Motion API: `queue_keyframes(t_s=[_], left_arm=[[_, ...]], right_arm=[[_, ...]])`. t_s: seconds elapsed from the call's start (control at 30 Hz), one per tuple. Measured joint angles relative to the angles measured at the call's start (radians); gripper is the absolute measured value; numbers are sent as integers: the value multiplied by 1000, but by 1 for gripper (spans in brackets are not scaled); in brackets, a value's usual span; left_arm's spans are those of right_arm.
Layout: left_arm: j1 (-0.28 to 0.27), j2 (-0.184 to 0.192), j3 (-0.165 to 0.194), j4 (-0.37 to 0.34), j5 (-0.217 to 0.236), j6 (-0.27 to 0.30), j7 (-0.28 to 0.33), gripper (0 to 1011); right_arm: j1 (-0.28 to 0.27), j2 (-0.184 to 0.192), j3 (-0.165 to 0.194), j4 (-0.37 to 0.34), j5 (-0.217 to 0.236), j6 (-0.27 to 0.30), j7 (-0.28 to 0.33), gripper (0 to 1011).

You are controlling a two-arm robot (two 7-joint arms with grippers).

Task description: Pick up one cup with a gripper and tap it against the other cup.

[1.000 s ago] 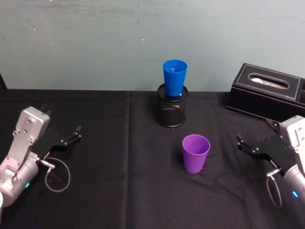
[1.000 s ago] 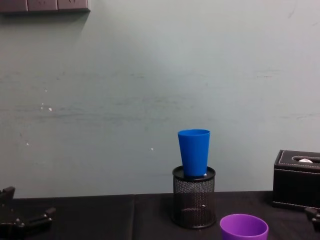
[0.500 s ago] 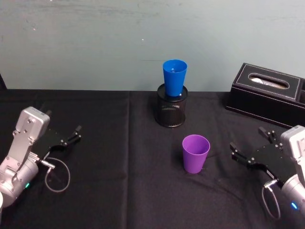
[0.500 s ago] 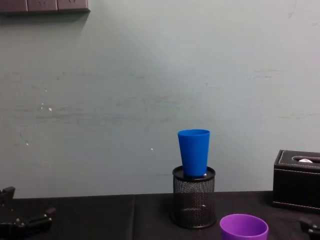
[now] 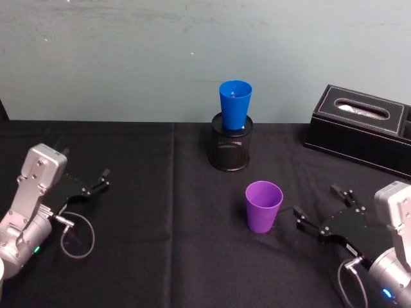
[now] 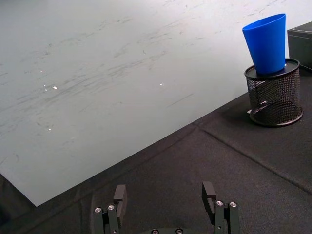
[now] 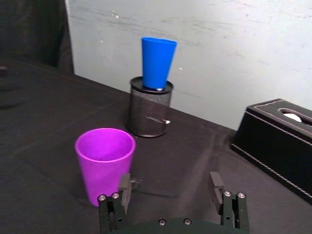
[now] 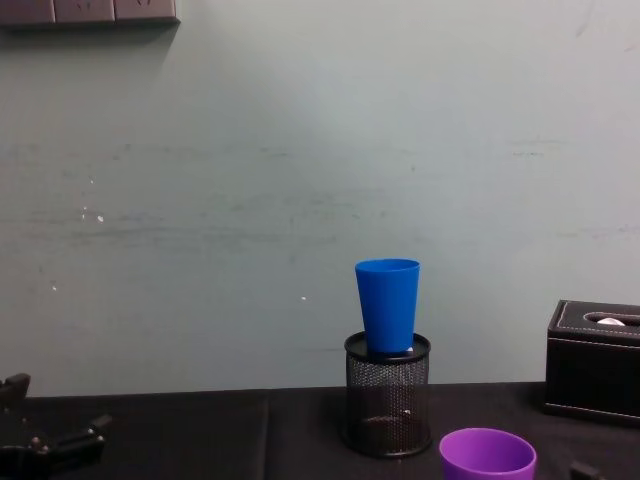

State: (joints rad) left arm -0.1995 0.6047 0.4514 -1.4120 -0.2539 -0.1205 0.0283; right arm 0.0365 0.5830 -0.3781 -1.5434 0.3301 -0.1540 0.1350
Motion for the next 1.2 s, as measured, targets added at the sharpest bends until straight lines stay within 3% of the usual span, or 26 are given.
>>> queue_keyframes(t_s=[0.5, 1.2], left_arm=[[0, 0, 0, 0, 0, 0, 0, 1012], [0, 0, 0, 0, 0, 0, 0, 1011]], right_arm=[[-33, -28, 2, -26, -8, 0, 54, 1003], [-20, -102, 15, 10, -13, 8, 116, 1003]])
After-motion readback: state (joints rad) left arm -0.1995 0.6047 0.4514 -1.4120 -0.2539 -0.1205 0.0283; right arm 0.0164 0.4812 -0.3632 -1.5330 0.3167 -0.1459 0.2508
